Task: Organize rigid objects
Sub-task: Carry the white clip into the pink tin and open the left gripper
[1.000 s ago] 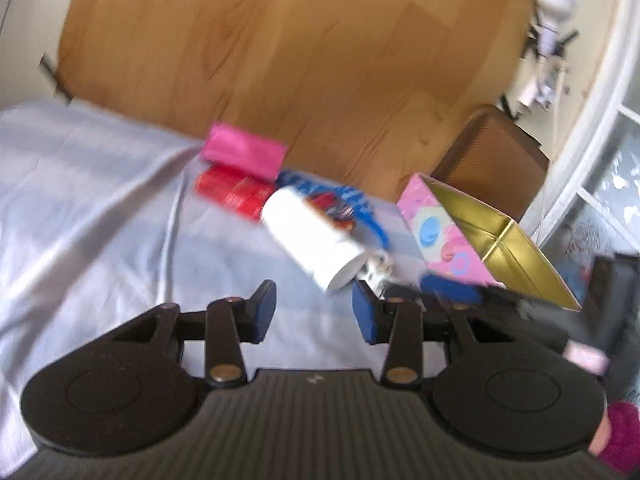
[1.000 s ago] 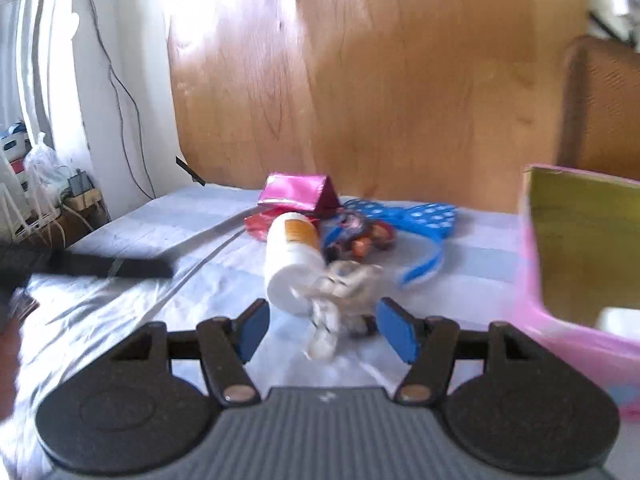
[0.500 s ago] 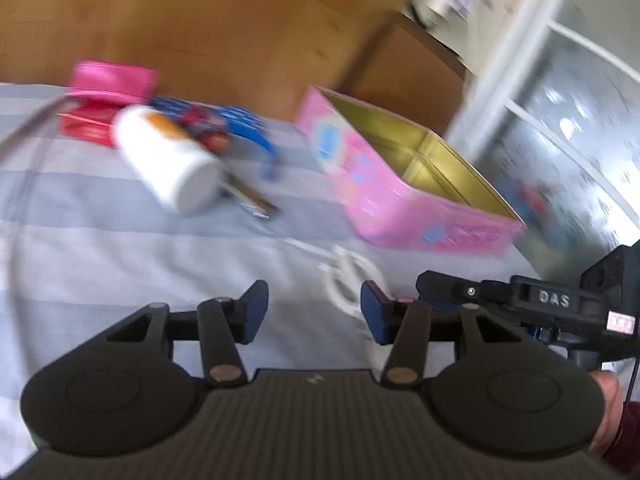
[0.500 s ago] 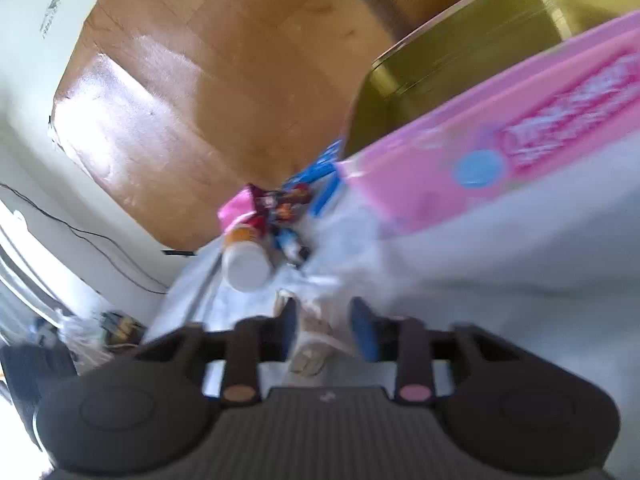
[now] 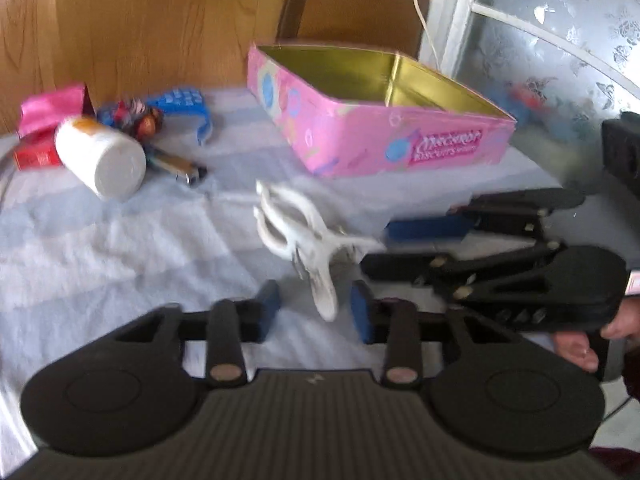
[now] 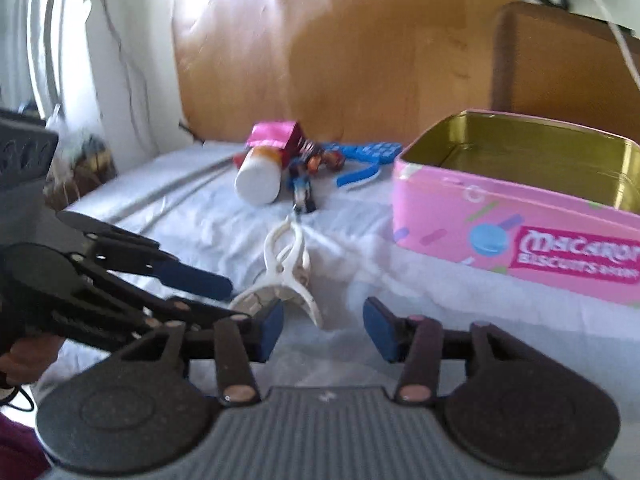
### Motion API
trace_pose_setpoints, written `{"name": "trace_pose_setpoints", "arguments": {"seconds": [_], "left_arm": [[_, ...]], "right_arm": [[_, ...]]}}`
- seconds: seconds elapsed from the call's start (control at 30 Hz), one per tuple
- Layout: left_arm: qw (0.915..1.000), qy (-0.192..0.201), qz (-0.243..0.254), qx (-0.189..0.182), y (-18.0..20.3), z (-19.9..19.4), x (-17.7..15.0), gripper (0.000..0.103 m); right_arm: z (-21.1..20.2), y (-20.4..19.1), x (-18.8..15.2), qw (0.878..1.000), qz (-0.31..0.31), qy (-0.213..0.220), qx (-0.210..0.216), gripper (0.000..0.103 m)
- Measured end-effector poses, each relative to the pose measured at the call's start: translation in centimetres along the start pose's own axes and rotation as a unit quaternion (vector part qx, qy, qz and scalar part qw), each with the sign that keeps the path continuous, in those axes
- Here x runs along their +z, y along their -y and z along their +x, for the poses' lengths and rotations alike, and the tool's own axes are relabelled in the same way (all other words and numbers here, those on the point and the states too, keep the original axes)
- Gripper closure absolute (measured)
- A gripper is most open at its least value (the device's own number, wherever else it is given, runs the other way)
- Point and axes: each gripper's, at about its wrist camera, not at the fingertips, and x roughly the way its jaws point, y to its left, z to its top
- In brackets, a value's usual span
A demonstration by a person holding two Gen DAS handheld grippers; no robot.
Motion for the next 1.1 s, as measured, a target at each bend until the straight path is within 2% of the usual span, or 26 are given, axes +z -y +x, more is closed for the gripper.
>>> {"name": "trace_pose_setpoints", "arguments": {"seconds": [0.03,0.07,0.1,0.17,0.27,0.33,0.47,0.53,0.63,0.7,0.87,0.9,0.93,0.97,1.0,1.1], "left_arm": [[0.9999,0.003,0.004,0.012,0.0,0.2,0.2,0.094],[0.9998,0.007,-0.003,0.020,-0.1,0.1,0.6,0.095],[0.9995,0.019,-0.008,0.023,-0.1,-0.4,1.0,0.095],[0.9977,0.060,0.012,0.030,0.5,-1.7,2.5,0.096],[0.9890,0.132,0.058,0.033,2.1,-2.9,6.2,0.096],[0.9846,0.153,0.081,0.027,3.3,-2.1,9.2,0.096],[0.9853,0.147,0.085,-0.018,4.9,3.9,14.2,0.095],[0.9877,0.129,0.083,-0.028,5.9,7.4,15.5,0.095],[0.9899,0.109,0.088,-0.022,7.3,11.8,16.3,0.095],[0.9909,0.099,0.090,-0.013,8.3,13.2,16.2,0.095],[0.9938,0.088,0.068,0.001,8.6,13.9,15.9,0.093],[0.9937,0.093,0.062,-0.005,8.3,13.3,15.7,0.092],[0.9935,0.100,0.053,-0.013,7.9,12.7,15.6,0.085],[0.9928,0.111,0.043,-0.016,7.4,11.8,15.5,0.078],[0.9916,0.124,0.033,-0.017,7.0,11.1,15.2,0.075],[0.9837,0.177,-0.002,-0.031,5.3,7.5,13.8,0.068]], "right_arm": [[0.5,-0.1,0.0,1.000,-0.009,-0.004,0.006,0.090],[0.7,-0.1,-0.1,1.000,-0.016,-0.009,0.013,0.094],[1.0,-0.2,-0.2,1.000,-0.017,-0.012,0.020,0.095],[0.2,-0.7,-0.1,0.999,-0.026,0.020,0.008,0.095],[-2.6,-0.9,1.7,0.994,-0.039,0.099,-0.021,0.095],[-4.2,0.1,3.3,0.987,-0.036,0.149,-0.056,0.095],[-4.5,4.4,5.3,0.975,-0.006,0.187,-0.122,0.095],[-3.7,7.4,5.6,0.972,0.020,0.177,-0.151,0.095],[-2.2,11.1,5.6,0.971,0.053,0.148,-0.178,0.095],[-1.5,12.7,5.4,0.970,0.066,0.134,-0.192,0.095],[-0.4,14.8,4.4,0.966,0.105,0.125,-0.198,0.089],[-0.4,15.1,4.2,0.966,0.115,0.129,-0.193,0.084],[-0.8,15.5,4.1,0.964,0.124,0.139,-0.188,0.075],[-1.2,15.5,4.1,0.961,0.128,0.155,-0.189,0.071],[-1.7,15.4,3.8,0.958,0.129,0.172,-0.191,0.066],[-3.2,15.3,3.4,0.942,0.140,0.220,-0.212,0.064]]}}
